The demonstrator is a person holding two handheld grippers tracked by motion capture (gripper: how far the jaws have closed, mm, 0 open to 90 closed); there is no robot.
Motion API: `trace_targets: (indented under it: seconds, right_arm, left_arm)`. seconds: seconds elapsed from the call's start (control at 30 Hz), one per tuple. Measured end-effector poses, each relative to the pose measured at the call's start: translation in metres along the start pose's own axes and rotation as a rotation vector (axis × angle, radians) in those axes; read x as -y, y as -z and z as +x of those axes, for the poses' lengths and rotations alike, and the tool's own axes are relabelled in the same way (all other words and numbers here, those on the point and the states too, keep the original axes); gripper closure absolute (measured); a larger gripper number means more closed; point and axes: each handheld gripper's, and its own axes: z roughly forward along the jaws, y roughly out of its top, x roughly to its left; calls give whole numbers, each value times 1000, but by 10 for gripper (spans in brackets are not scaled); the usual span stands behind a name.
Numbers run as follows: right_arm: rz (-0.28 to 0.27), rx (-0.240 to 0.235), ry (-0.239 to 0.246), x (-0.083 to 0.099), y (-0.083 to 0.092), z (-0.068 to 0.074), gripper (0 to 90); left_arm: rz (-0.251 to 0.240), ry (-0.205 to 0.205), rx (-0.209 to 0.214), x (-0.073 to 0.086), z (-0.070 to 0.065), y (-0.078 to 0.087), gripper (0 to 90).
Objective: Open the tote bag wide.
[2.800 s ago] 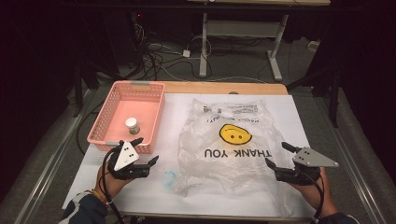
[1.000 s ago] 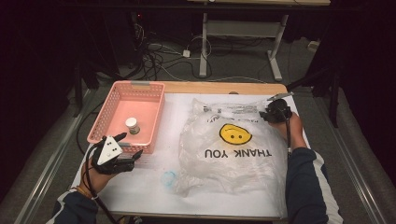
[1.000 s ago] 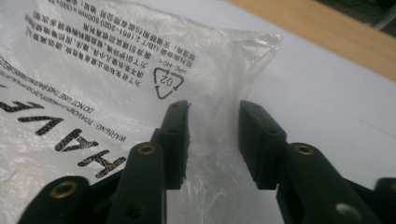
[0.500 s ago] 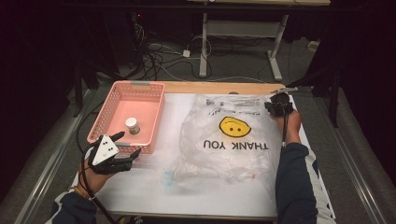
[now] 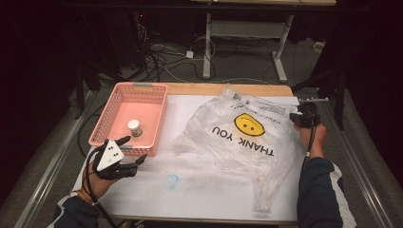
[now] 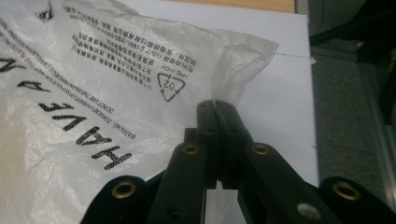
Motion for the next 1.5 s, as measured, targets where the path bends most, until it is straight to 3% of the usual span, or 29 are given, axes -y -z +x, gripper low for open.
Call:
trace_targets:
  seconds: [0.13,0.3,0.37,0.7,0.8,0.83,0.87,0.93,1.07,1.1,1.13,1.17,1.3,1.33,1.37,1.4,1.43,1.47,1.5]
  right_arm:
    - [0,2,18,10,8,-1,900]
    - [-9,-19,7,14,14,-3,900]
    - [-17,-4,47,17,18,0,900]
    - [-29,-56,59,29,26,7,899]
    - [-31,-51,75,31,27,9,858]
    - [-35,-35,86,32,29,10,778]
    - [-35,-35,86,32,29,10,778]
    - [-68,-29,78,30,38,11,630]
    - [-184,-80,99,23,62,20,524]
    - [-184,-80,99,23,62,20,524]
    - [-213,-95,112,22,69,24,505]
    - [-245,-143,155,20,81,36,471]
    - [-258,-205,239,19,92,60,413]
    - [-264,-243,301,20,99,80,370]
    - [-264,-243,301,20,99,80,370]
    - [-274,-262,333,22,102,90,363]
    - [-279,-315,395,25,109,111,333]
    - [-279,-315,395,25,109,111,333]
    - [-259,-370,465,30,114,133,322]
  left_arm:
    - [9,-10,3,0,-3,-2,201]
    - [19,-16,2,0,-4,-4,201]
    - [29,-19,-6,1,-5,-4,201]
    - [28,-12,-7,2,-8,-4,199]
    - [32,-15,-14,2,-9,-3,199]
    - [31,-13,-16,3,-9,-2,199]
    - [32,-11,-15,3,-9,-2,199]
    - [35,-15,-22,3,-10,-1,199]
    - [40,-17,-22,5,-12,-1,199]
    - [44,-20,-22,6,-12,-1,199]
    - [48,-19,-20,6,-13,-2,198]
    - [52,-21,-18,6,-13,-2,199]
    - [58,-32,-14,6,-15,-4,199]
    - [59,-31,-13,6,-16,-5,199]
    - [61,-31,-9,7,-17,-5,199]
    - [63,-32,-5,7,-17,-6,198]
    - [68,-36,-3,7,-18,-7,198]
    - [72,-42,0,7,-19,-7,198]
    - [74,-45,0,7,-20,-7,198]
